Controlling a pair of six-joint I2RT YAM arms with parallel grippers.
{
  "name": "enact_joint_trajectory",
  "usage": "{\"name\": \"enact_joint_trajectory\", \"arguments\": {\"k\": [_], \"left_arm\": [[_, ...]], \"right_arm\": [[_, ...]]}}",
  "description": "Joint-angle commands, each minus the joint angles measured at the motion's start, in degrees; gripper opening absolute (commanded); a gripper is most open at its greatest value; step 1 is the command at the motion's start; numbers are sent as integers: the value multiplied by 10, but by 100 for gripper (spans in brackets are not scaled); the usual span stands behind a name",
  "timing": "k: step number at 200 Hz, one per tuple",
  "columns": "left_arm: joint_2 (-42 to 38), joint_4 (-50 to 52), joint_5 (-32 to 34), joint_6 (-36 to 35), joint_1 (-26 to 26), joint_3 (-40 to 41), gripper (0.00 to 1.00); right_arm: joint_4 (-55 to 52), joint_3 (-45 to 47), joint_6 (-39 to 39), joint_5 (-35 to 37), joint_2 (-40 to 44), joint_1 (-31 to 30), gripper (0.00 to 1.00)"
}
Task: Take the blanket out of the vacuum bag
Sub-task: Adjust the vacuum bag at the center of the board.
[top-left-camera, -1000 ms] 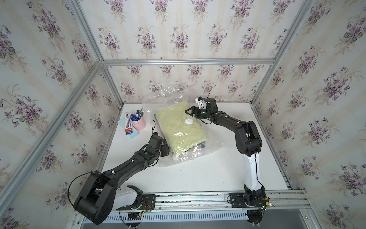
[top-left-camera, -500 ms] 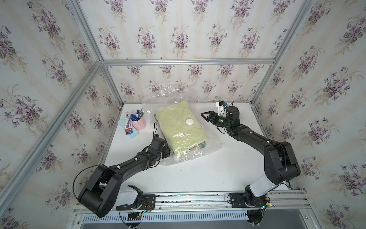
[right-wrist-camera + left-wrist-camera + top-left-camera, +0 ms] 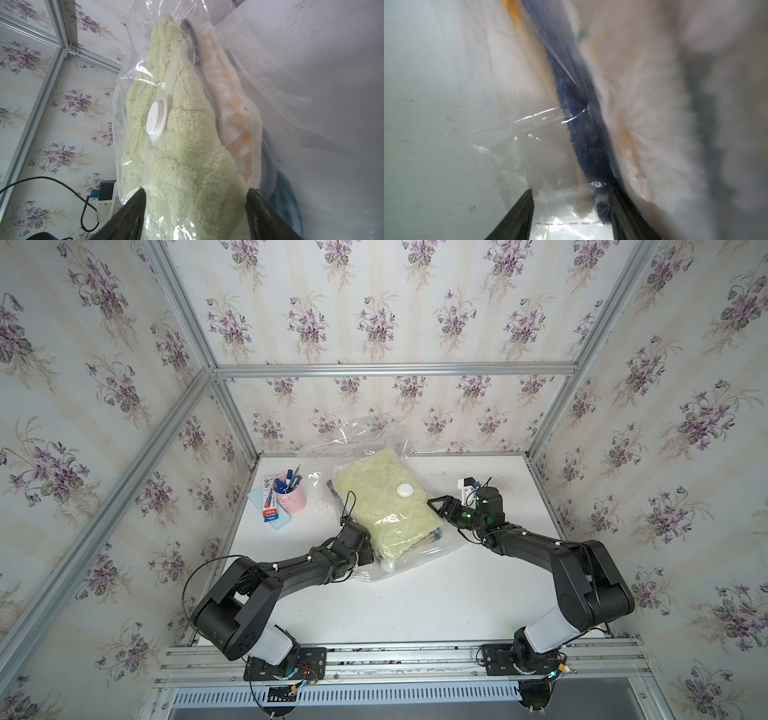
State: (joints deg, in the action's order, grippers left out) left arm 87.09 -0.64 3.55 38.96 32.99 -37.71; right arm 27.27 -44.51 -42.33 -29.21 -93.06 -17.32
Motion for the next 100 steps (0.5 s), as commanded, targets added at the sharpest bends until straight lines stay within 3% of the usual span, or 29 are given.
{"name": "enact_joint_trajectory", "arguments": {"k": [1,58,100], "left_arm": [[9,-37,25,14,2,-6,61],[12,-14,44,-4,2,-40,62],[-96,82,60,-18,2,-16,74]], "right_arm": [[38,-20,-20,-8,-28,-5,74],[53,-96,-40,-35,-106,-17,71],[-31,-90,18,32,-49,-8,73]]}}
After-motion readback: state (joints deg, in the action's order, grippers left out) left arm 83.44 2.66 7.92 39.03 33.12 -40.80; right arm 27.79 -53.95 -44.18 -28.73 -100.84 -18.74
